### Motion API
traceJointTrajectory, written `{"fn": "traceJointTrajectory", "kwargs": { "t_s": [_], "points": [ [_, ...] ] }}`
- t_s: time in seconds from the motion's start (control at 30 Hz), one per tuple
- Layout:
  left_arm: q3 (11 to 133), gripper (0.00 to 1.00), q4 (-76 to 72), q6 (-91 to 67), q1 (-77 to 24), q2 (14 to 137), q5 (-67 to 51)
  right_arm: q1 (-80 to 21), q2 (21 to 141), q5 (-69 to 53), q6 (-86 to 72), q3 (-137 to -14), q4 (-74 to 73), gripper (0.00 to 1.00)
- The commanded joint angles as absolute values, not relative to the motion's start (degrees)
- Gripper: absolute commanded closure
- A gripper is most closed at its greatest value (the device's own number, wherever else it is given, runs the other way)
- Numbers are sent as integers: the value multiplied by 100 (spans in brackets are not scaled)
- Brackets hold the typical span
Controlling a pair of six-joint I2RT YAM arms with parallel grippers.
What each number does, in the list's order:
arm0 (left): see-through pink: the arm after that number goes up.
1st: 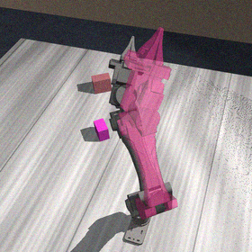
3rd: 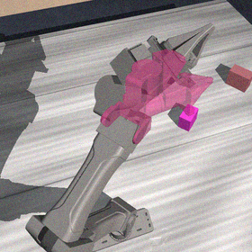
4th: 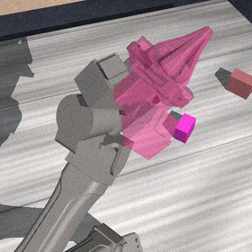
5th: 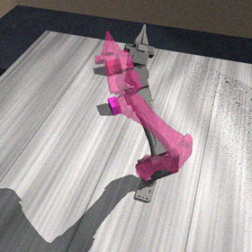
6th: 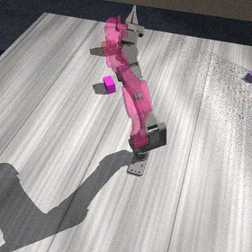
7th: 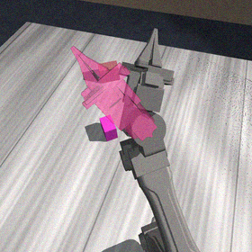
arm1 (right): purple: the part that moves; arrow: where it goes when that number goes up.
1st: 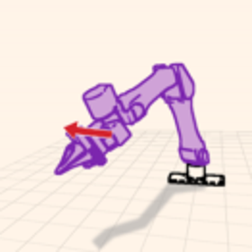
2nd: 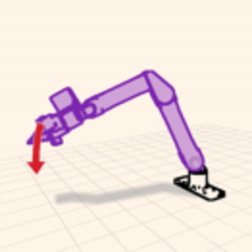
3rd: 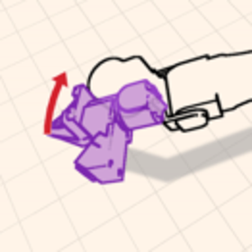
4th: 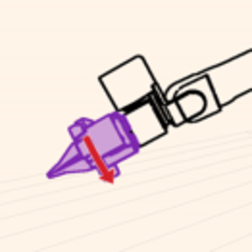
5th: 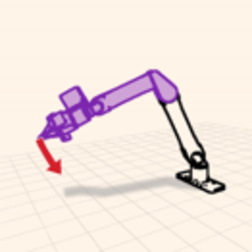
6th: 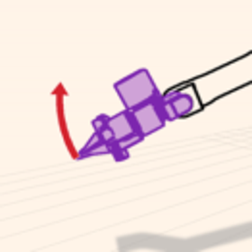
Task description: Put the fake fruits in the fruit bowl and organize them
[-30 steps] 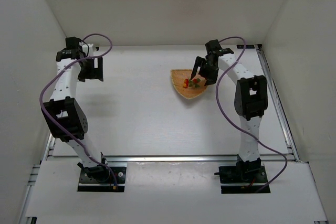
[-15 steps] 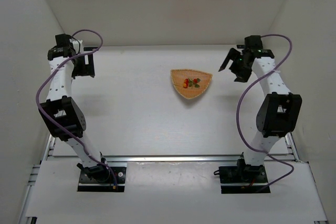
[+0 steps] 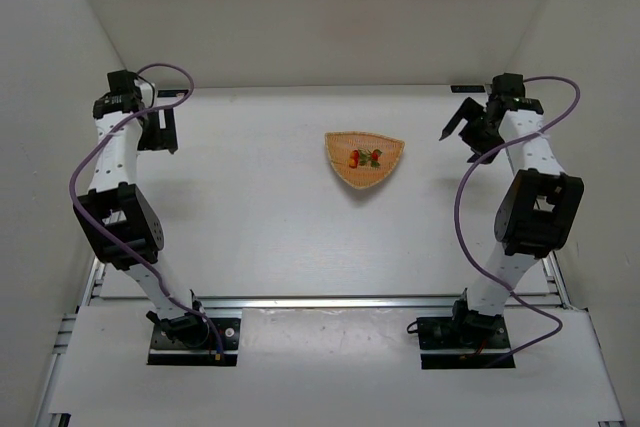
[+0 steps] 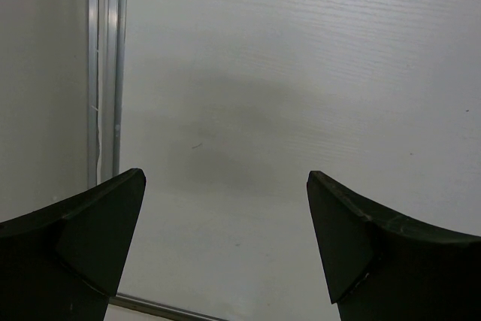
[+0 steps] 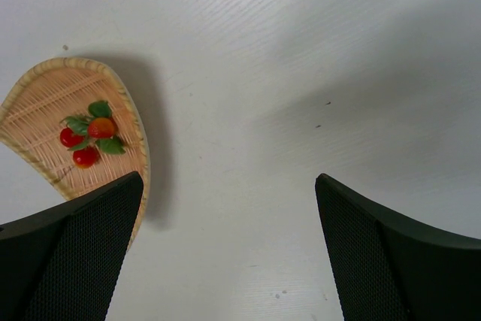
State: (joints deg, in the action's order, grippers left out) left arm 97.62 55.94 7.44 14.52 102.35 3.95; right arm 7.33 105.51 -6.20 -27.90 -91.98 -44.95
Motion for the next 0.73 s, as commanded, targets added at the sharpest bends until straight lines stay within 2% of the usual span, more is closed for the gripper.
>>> {"fn": "traceJointTrajectory", "kwargs": {
  "t_s": [0.0,0.7],
  "points": [
    [9642,0,5467,686,1494,9861,571,773,10556,-668,-2584,-9580,-4544,0],
    [9176,0,5414,686,1494,9475,624,773,10345,-659,-2355,-9265,-4247,0]
  ]
}}
